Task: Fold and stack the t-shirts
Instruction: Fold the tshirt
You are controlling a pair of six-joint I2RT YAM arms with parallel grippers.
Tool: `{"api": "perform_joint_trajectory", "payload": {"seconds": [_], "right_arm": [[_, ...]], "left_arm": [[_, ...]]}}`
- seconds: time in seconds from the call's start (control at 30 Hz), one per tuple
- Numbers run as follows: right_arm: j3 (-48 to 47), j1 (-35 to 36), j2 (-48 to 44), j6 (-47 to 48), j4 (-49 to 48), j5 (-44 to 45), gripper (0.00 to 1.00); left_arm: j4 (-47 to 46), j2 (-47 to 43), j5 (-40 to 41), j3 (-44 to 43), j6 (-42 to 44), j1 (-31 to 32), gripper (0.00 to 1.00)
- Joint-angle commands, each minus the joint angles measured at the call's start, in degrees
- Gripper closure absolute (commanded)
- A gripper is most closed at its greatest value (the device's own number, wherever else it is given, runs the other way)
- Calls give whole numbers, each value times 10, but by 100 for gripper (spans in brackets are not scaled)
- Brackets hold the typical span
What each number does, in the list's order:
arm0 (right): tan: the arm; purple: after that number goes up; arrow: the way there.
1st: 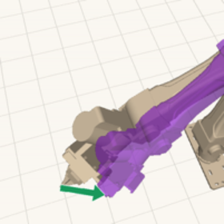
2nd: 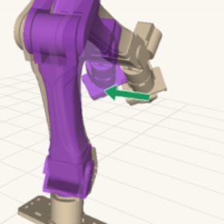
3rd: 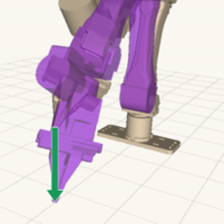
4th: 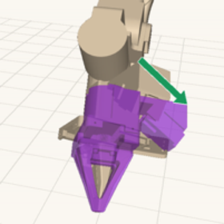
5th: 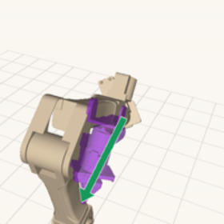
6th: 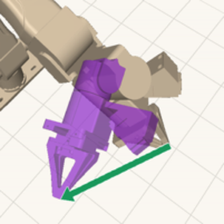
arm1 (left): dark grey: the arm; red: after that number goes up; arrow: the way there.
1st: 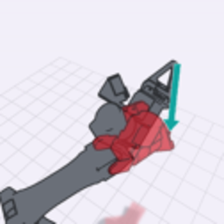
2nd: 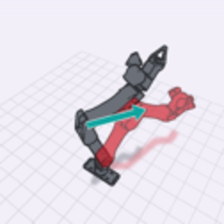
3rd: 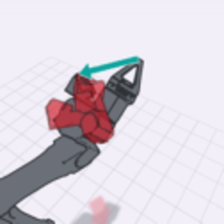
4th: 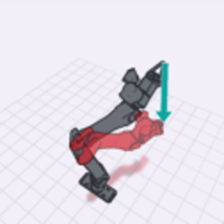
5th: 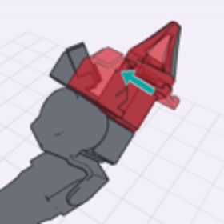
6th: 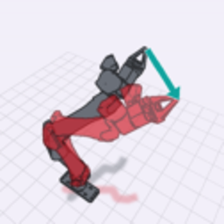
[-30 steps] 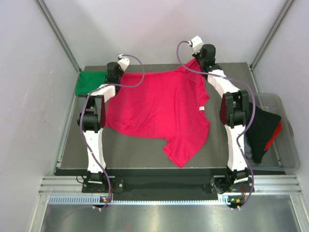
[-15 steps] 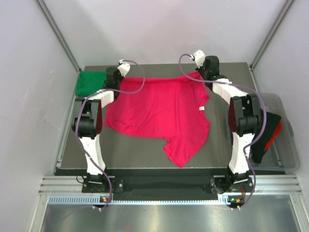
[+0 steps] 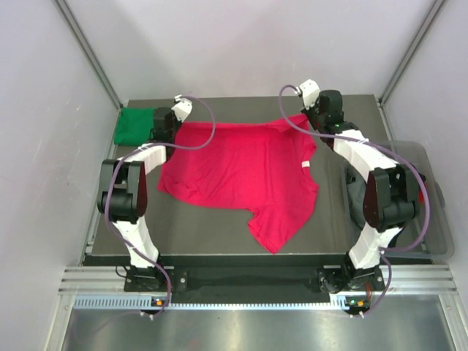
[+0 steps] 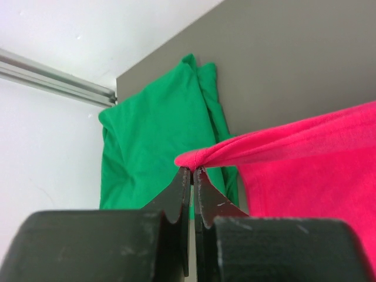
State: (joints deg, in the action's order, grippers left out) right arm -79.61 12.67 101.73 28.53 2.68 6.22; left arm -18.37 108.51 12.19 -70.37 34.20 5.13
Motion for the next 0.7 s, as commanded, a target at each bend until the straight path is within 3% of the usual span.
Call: {"api": "perform_joint_trajectory", "payload": {"seconds": [0.0, 0.67], "right_arm": [[40, 17, -66, -23, 17, -9, 100], [159, 39, -132, -59, 47, -20, 100]], "left_arm": [[-25, -45, -8, 22, -1, -5, 100], [7, -44, -25, 75, -9, -6, 100]]}}
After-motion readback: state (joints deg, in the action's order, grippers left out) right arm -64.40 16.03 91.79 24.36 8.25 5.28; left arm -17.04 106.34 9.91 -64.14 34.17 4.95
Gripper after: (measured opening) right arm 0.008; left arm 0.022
